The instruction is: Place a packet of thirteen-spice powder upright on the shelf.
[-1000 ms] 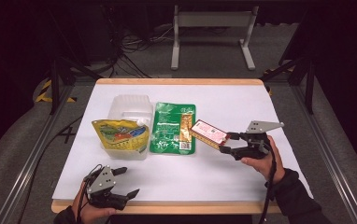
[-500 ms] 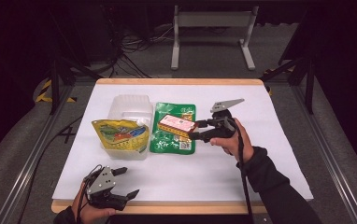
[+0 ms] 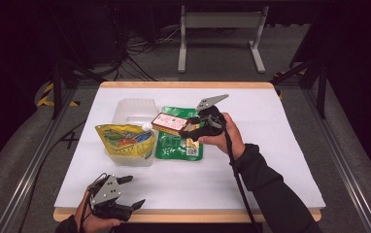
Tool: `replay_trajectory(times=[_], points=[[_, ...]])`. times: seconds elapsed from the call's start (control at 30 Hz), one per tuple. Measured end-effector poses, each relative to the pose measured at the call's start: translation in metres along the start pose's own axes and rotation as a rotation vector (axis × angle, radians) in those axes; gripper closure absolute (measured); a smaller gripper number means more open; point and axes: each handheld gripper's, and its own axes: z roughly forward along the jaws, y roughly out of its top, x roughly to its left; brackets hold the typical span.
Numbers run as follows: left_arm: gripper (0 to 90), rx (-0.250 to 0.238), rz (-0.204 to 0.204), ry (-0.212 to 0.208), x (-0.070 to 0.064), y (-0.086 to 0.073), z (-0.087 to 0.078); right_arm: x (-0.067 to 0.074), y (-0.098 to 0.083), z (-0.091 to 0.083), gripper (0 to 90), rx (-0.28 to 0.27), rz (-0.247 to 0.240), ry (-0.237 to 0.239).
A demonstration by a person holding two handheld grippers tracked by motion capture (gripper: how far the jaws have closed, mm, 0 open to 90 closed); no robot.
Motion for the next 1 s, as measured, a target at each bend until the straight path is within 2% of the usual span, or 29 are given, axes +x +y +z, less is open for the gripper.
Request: replay_trajectory(times=[0.1,0.17,0.2,0.3,0.37,0.47,0.5,0.6,0.73,0.8,0.93,1.0], points=[[16.8,0.003,-0.002,-0.001,0.001,0.0,0.0,0.002,0.005,0.003,33.2,0.04,-0.036,-0.017],[16.8,0.003,-0.002,-0.002,0.001,0.0,0.001,0.005,0.009,0.007,33.1,0.078,-0.087,-0.096],[16.8,0.004,-0.002,-0.002,0.001,0.0,0.001,0.006,0.01,0.008,33.1,0.088,-0.121,-0.118],[16.8,0.004,-0.004,-0.004,0.001,0.0,0.001,0.009,0.014,0.01,33.1,0.078,-0.171,-0.117],[16.8,0.007,-0.005,-0.007,0.001,0.0,0.001,0.012,0.017,0.013,33.1,0.073,-0.229,-0.127],[16.8,0.007,-0.005,-0.01,0.001,-0.001,0.001,0.014,0.02,0.016,33.0,0.087,-0.247,-0.141],[16.9,0.007,-0.006,-0.011,0.001,-0.001,0.001,0.015,0.023,0.02,33.0,0.101,-0.284,-0.158],[16.9,0.005,-0.009,-0.018,0.002,-0.001,0.0,0.016,0.026,0.022,32.9,0.111,-0.296,-0.158],[16.9,0.004,-0.013,-0.021,0.002,-0.001,0.001,0.02,0.031,0.022,32.9,0.114,-0.349,-0.162],[16.9,0.005,-0.015,-0.022,0.002,-0.002,0.001,0.022,0.033,0.021,32.9,0.108,-0.389,-0.165],[16.9,0.006,-0.017,-0.021,0.002,-0.002,0.001,0.027,0.037,0.022,32.8,0.092,-0.429,-0.167],[16.9,0.005,-0.017,-0.021,0.002,-0.002,0.0,0.029,0.039,0.021,32.9,0.075,-0.444,-0.149]])
